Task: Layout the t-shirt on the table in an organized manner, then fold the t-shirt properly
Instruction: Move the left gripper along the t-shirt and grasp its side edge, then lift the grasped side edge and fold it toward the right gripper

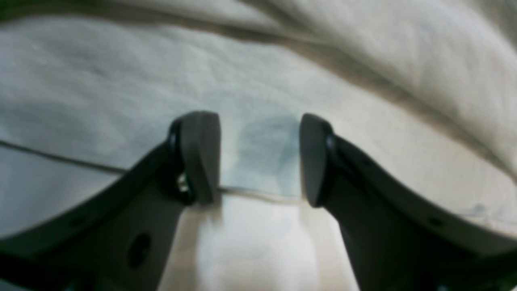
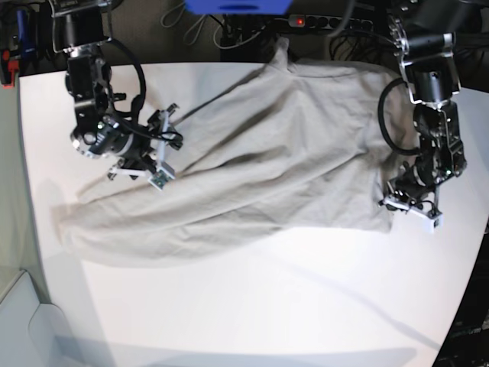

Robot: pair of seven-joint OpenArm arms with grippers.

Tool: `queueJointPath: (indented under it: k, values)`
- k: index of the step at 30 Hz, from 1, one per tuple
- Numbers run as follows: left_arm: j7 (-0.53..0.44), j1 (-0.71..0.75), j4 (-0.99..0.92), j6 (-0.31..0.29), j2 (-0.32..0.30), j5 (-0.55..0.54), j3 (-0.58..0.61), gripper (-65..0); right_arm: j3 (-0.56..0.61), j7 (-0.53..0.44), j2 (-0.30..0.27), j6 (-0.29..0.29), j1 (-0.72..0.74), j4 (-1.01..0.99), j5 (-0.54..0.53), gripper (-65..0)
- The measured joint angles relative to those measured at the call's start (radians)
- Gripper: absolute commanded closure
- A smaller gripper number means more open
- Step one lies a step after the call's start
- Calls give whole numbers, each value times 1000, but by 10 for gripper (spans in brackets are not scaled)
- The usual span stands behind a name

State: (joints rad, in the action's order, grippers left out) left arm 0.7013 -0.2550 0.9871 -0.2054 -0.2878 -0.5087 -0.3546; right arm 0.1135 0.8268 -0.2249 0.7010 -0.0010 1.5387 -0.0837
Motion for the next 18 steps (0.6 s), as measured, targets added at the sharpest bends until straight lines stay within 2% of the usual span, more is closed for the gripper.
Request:
queueJointPath:
  k: [4,11,18]
  values:
    - [29,43,133,13,6,12,-2,-2,0,0,0,0,-1,0,0,-311]
    - [28,145,562,9,43,-56,22,-2,0,0,-2,-2,-2,0,-3,-311]
    - [35,239,767,-5,45,-53,209,-2,0,1,-2,-2,-3,2,-3,-311]
